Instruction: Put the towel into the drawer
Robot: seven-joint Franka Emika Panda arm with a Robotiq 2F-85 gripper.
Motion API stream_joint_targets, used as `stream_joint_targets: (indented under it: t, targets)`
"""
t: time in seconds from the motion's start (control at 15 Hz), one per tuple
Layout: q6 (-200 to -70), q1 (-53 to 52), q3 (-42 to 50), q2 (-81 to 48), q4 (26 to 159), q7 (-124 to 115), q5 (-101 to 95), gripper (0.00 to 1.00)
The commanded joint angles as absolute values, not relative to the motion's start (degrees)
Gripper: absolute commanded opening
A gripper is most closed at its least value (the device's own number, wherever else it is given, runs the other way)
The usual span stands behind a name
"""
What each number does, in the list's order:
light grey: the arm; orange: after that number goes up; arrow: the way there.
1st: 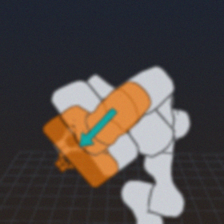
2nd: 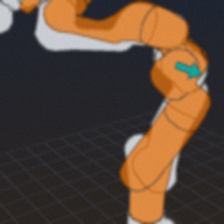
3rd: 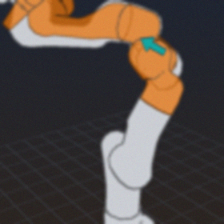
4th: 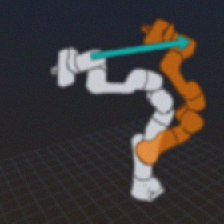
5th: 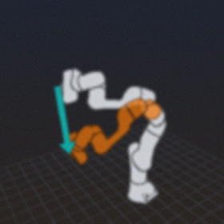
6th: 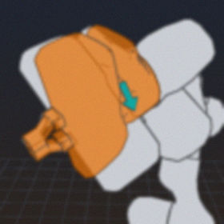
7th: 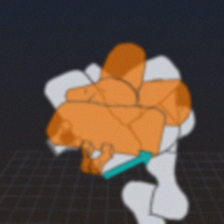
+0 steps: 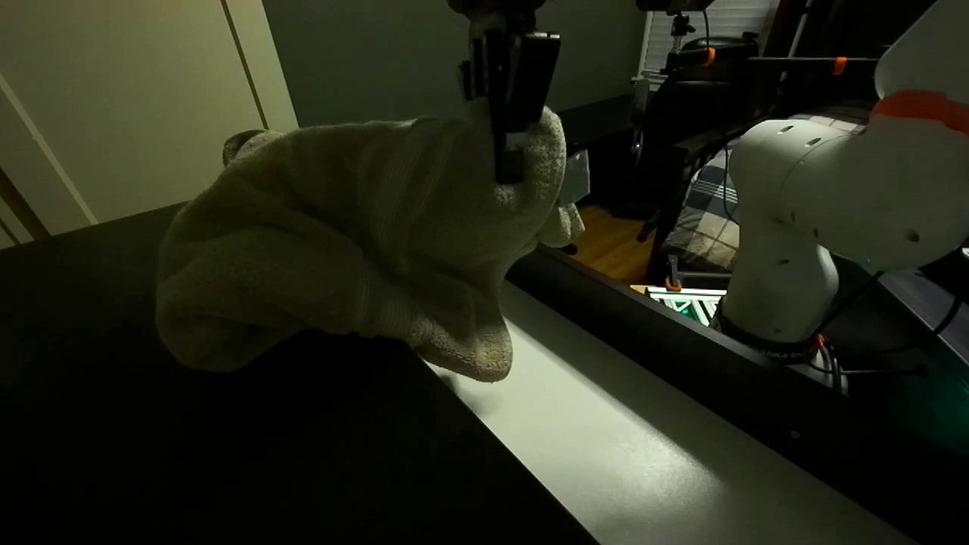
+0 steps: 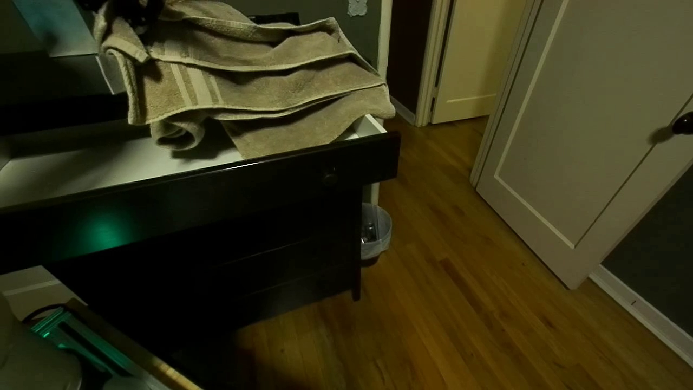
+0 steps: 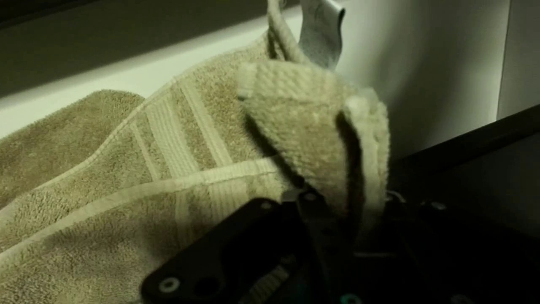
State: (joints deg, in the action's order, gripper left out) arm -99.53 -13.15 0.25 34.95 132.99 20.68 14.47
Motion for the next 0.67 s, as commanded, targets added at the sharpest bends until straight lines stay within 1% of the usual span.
stream_joint_targets:
  t: [0.0,0.07,0.2,0.4,0.47,0.6]
  targets:
    - [-107.9,-12.6,0.5,36.2,133.8,24.0,16.5,0.51]
    - [-110.0,-11.9,-0.1,35.1,132.0,23.5,14.4,0.6]
    - [-114.9,-11.6,-0.4,33.8,129.6,24.7,11.3,0.73]
    - [-123.2,-10.8,-0.8,31.9,127.9,25.8,5.4,0.97]
    - [-127.1,-10.5,-1.0,31.3,128.1,25.9,3.4,1.0]
    - [-135.9,-8.8,-2.0,29.5,129.8,23.7,-1.8,1.0]
